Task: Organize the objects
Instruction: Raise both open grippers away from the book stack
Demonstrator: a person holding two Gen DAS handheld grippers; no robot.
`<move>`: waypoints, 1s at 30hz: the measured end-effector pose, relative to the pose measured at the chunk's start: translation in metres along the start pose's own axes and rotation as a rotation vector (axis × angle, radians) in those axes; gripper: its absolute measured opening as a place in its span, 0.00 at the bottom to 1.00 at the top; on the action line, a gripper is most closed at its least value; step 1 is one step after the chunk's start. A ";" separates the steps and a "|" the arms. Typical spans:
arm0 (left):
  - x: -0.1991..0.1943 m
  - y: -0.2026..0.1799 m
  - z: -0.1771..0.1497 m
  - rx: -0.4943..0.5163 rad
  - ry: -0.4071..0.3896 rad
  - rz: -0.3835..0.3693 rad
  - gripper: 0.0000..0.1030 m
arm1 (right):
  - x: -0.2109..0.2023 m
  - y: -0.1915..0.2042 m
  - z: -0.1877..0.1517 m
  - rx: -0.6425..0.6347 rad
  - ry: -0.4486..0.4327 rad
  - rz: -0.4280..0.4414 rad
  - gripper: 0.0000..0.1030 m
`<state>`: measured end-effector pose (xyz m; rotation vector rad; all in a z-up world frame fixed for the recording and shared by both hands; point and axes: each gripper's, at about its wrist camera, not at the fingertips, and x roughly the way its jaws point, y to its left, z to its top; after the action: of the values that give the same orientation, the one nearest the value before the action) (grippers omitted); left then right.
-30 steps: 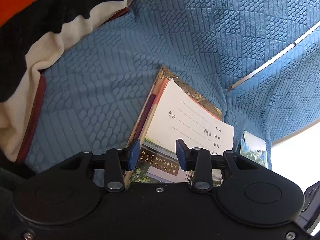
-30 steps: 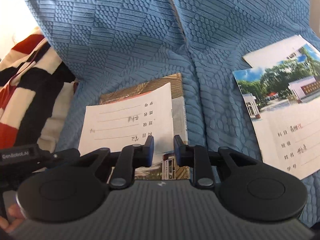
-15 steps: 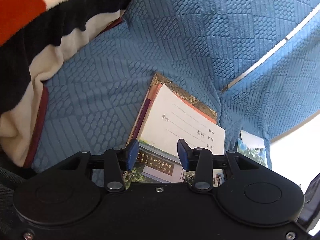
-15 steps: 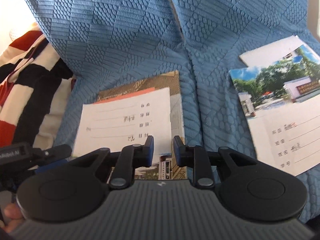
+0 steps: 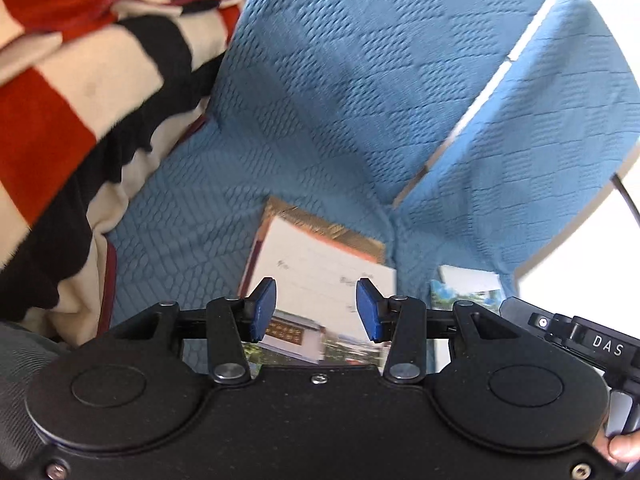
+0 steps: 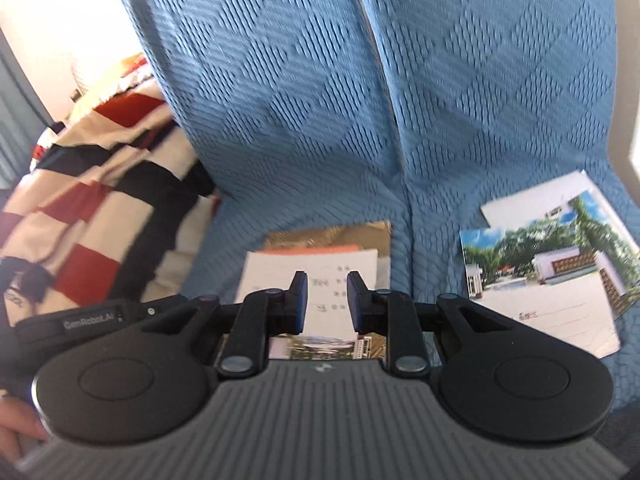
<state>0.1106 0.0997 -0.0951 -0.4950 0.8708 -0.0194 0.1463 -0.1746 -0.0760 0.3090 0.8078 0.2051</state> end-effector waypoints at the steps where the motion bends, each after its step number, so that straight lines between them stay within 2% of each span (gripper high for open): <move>1: -0.007 -0.004 0.002 0.004 -0.008 -0.004 0.40 | -0.008 0.001 0.002 0.000 -0.009 0.003 0.24; 6: -0.037 -0.018 0.005 0.028 -0.038 -0.030 0.42 | -0.043 0.006 0.004 -0.012 -0.051 0.005 0.24; 11: -0.059 -0.033 0.002 0.065 -0.057 -0.026 0.43 | -0.077 0.008 0.002 -0.037 -0.093 -0.002 0.24; 17: -0.082 -0.052 -0.005 0.099 -0.078 -0.059 0.45 | -0.111 0.005 -0.010 -0.040 -0.113 -0.020 0.24; 30: -0.096 -0.080 -0.026 0.179 -0.068 -0.100 0.48 | -0.144 0.001 -0.036 -0.045 -0.125 -0.103 0.25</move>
<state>0.0437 0.0384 -0.0056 -0.3687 0.7691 -0.1702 0.0221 -0.2098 -0.0016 0.2352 0.6921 0.1064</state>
